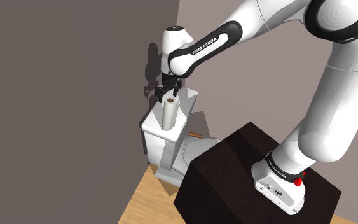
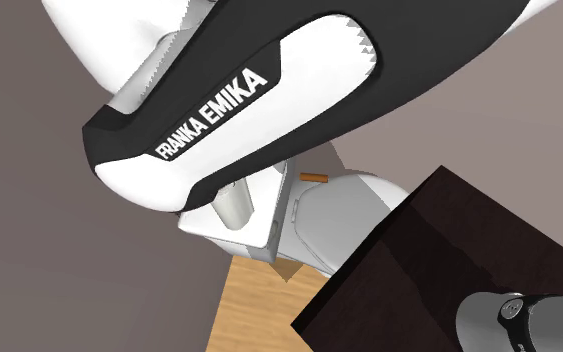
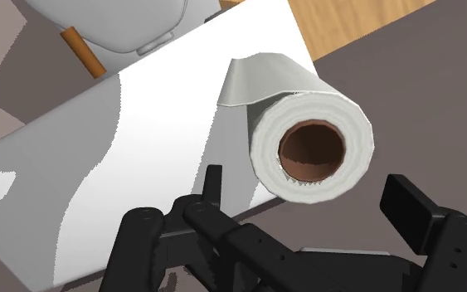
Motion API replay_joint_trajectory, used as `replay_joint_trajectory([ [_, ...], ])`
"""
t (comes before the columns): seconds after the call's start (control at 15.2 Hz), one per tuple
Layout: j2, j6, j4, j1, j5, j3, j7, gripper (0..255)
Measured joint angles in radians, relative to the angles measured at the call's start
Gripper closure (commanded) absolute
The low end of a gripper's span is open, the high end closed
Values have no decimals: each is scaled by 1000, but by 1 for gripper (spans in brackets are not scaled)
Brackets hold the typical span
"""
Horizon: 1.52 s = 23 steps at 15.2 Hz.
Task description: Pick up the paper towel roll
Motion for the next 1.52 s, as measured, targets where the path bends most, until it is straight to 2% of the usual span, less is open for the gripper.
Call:
replay_joint_trajectory([
  [0.13, 19, 19, -1, 2, -7, -3, 4, 0],
  [0.2, 23, 23, 0, 2, -8, -4, 4, 255],
  [0.86, 25, 27, 0, 2, -9, -4, 5, 255],
  [1.52, -54, -75, 23, -6, 21, 8, -17, 255],
])
